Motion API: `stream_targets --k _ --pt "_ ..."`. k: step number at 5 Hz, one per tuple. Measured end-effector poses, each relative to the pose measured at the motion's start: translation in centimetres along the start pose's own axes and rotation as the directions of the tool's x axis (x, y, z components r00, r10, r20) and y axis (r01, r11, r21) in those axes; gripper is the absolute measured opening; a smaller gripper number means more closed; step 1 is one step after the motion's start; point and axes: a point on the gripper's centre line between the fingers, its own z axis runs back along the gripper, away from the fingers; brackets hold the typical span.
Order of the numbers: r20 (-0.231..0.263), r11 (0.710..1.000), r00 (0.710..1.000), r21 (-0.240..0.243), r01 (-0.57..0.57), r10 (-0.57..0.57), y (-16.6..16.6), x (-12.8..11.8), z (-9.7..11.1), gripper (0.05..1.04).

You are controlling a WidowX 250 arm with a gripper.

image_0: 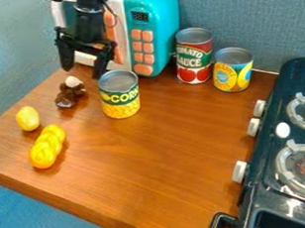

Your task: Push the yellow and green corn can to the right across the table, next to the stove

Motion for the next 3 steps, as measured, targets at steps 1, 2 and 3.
stream_targets --k 1,2,3 --pt "0.033 0.998 0.998 -0.042 0.049 -0.048 -2.1 -0.3 0.0 1.011" --pt "0.094 0.989 0.992 -0.109 0.099 -0.089 -4.9 -1.0 0.2 1.011" --pt "0.065 0.975 0.989 -0.171 0.144 -0.134 -8.2 -3.1 -1.9 1.005"
